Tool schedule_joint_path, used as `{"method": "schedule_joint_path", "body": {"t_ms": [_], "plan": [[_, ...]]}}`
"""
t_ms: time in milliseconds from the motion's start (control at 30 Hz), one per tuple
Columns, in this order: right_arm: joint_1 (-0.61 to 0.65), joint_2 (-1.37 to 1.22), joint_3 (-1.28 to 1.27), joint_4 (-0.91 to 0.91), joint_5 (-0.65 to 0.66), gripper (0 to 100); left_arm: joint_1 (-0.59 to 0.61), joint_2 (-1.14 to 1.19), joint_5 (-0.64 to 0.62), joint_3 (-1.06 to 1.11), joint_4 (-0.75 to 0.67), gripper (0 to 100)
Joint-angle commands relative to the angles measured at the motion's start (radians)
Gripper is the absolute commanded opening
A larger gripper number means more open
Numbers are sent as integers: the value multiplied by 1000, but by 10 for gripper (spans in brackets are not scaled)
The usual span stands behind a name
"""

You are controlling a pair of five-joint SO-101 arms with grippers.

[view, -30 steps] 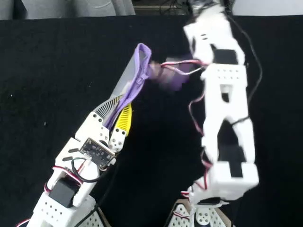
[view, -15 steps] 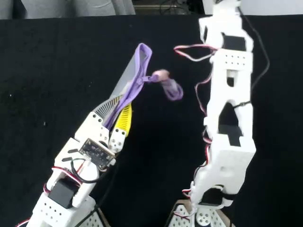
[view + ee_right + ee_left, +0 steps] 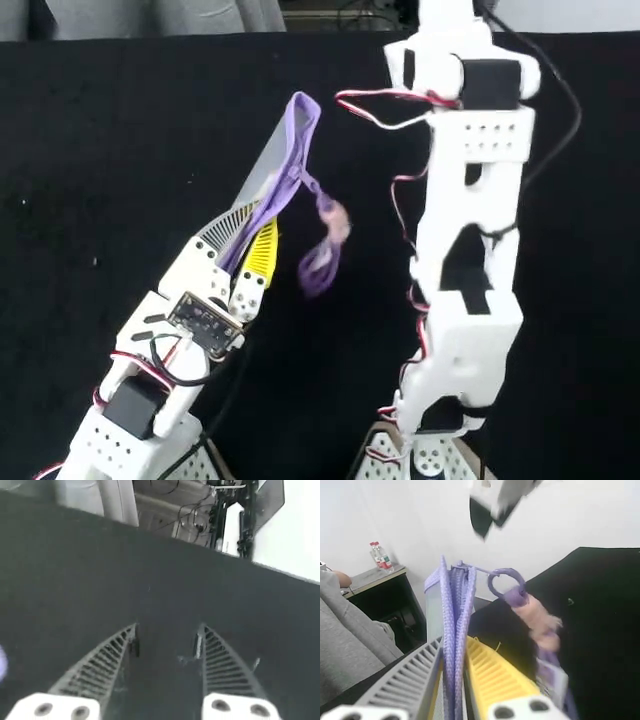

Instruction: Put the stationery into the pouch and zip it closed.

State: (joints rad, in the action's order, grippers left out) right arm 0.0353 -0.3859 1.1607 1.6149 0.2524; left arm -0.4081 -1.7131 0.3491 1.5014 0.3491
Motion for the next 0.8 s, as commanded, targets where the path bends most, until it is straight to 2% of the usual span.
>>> {"method": "schedule_joint_path", "body": {"t_ms": [0,100,267,500,633,767], "plan": [[29,110,174,118,12,163,25,8,-14,21,8,26],[23,143,248,153,5,165,25,8,-25,21,8,26],[23,263,179,153,11,166,58,8,-92,15,-11,27],[35,567,-139,152,14,166,105,8,-147,85,-173,27],[124,746,-352,147,48,166,96,8,-167,101,-247,27],[239,912,-581,110,91,166,96,8,-190,90,-262,27]]}}
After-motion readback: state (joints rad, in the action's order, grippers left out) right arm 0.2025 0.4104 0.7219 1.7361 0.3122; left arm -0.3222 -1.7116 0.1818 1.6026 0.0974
